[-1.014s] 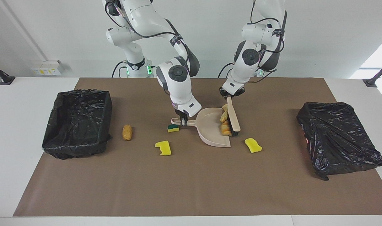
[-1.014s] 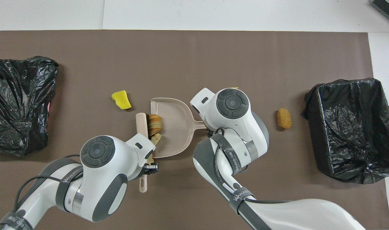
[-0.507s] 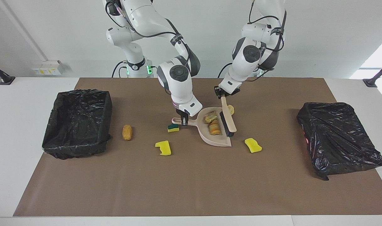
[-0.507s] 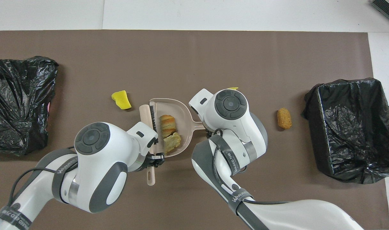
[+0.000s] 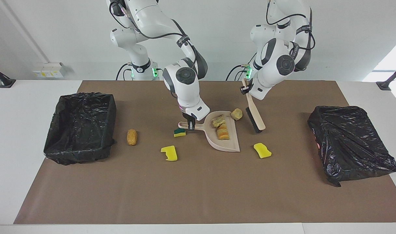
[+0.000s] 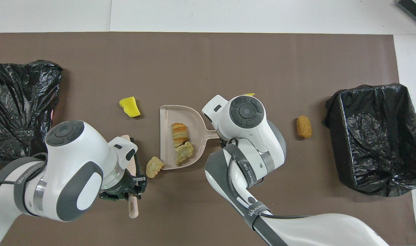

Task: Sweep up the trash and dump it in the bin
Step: 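Sweep the bread pieces into the dustpan with the left gripper's brush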

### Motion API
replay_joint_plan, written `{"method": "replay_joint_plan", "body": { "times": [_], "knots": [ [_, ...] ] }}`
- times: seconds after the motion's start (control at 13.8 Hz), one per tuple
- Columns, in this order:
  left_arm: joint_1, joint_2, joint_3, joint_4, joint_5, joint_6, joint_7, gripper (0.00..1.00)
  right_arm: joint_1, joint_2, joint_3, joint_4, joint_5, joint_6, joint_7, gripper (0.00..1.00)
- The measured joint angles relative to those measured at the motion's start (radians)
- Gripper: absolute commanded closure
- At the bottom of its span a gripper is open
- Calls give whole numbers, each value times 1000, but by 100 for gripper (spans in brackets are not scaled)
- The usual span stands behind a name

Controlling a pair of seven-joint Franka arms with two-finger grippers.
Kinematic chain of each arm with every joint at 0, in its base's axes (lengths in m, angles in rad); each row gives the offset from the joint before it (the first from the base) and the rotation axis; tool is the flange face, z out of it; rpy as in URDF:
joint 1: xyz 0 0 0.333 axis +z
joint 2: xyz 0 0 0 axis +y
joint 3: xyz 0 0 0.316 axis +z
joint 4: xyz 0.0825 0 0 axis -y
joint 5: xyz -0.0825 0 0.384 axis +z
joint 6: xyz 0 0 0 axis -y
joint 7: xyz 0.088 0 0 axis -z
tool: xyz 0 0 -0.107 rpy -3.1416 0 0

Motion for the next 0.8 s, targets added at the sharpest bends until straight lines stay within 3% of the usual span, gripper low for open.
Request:
{"method": "replay_joint_plan", "body": {
  "times": [0.29,0.8],
  "knots": [
    [-126,-111,-24,-156,-2,90,-121,100,0,0,0,0,0,0,0,100],
    [-245,-71,-27,-163,-31,333,-166,100,0,0,0,0,0,0,0,100]
  ]
}}
